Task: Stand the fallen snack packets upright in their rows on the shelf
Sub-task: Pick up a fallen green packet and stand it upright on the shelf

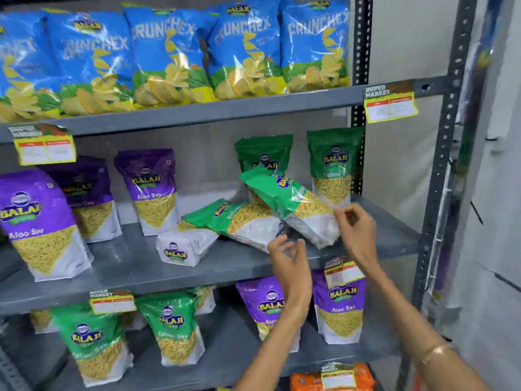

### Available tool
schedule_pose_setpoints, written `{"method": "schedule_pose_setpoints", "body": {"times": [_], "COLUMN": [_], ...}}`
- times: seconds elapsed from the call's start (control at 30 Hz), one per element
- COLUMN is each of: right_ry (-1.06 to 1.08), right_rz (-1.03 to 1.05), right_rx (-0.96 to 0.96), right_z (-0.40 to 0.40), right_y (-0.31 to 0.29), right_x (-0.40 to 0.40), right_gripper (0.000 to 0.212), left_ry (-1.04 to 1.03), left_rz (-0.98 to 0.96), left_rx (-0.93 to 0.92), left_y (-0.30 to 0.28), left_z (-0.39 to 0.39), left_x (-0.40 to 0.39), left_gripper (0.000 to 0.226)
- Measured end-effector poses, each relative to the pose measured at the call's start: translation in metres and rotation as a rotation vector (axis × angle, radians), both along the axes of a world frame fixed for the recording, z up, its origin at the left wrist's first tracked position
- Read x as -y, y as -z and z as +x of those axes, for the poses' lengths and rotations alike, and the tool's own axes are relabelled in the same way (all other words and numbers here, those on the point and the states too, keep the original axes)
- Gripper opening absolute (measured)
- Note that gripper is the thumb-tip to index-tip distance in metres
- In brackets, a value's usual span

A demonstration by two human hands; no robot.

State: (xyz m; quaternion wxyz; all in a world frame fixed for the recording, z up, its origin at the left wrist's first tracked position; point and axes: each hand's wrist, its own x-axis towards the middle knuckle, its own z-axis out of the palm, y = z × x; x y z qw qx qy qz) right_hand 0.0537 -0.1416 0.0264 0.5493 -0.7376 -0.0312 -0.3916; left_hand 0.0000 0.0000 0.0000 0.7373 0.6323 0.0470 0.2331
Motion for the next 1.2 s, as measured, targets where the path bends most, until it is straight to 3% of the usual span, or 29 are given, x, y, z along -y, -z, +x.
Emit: {"method": "schedule_pose_setpoints", "body": {"times": [0.1, 0.2, 0.3, 0.37, 0.43, 0.53, 0.67, 0.8, 1.03, 1.13, 1.2], "right_ry": [-0.019, -0.216, -0.469, -0.567, -0.629, -0.678, -0.729, -0.652, -0.471, -0.455, -0.452], "right_rz": [0.153, 0.135, 0.001, -0.012, 0.036, 0.087, -0.032, -0.119, 0.003, 0.083, 0.116], "right_rx": [-0.056, -0.277, -0.594, -0.648, -0.597, -0.557, -0.535, -0.424, -0.172, -0.043, 0.027], "right_z": [0.047, 0.095, 0.117, 0.124, 0.119, 0.110, 0.086, 0.038, -0.078, -0.115, -0.138], "right_y": [-0.015, -0.030, -0.028, -0.022, -0.023, -0.024, -0.020, -0.006, 0.002, -0.014, -0.025], "right_x": [0.026, 0.041, 0.045, 0.045, 0.042, 0.043, 0.052, 0.049, -0.012, -0.031, -0.038], "right_gripper": [0.022, 0.015, 0.055, 0.054, 0.033, 0.028, 0.035, 0.072, 0.050, 0.067, 0.079], "left_ry": [0.025, -0.020, -0.025, 0.020, 0.052, 0.081, 0.116, 0.200, 0.308, 0.330, 0.380], "left_rz": [-0.059, -0.126, -0.160, -0.155, -0.150, -0.140, -0.058, 0.024, 0.059, 0.060, 0.085], "left_rx": [-0.123, -0.114, -0.161, -0.206, -0.238, -0.240, -0.147, -0.028, 0.004, 0.114, 0.202], "left_y": [-0.007, -0.017, -0.024, -0.026, -0.027, -0.026, -0.024, -0.021, -0.014, -0.036, -0.047], "left_z": [0.024, 0.050, 0.066, 0.071, 0.073, 0.077, 0.065, 0.034, -0.019, -0.063, -0.090], "left_x": [0.028, 0.048, 0.054, 0.056, 0.057, 0.052, 0.036, 0.009, -0.042, -0.055, -0.060], "left_gripper": [0.044, 0.061, 0.072, 0.073, 0.074, 0.071, 0.051, 0.007, 0.040, 0.043, 0.057]}}
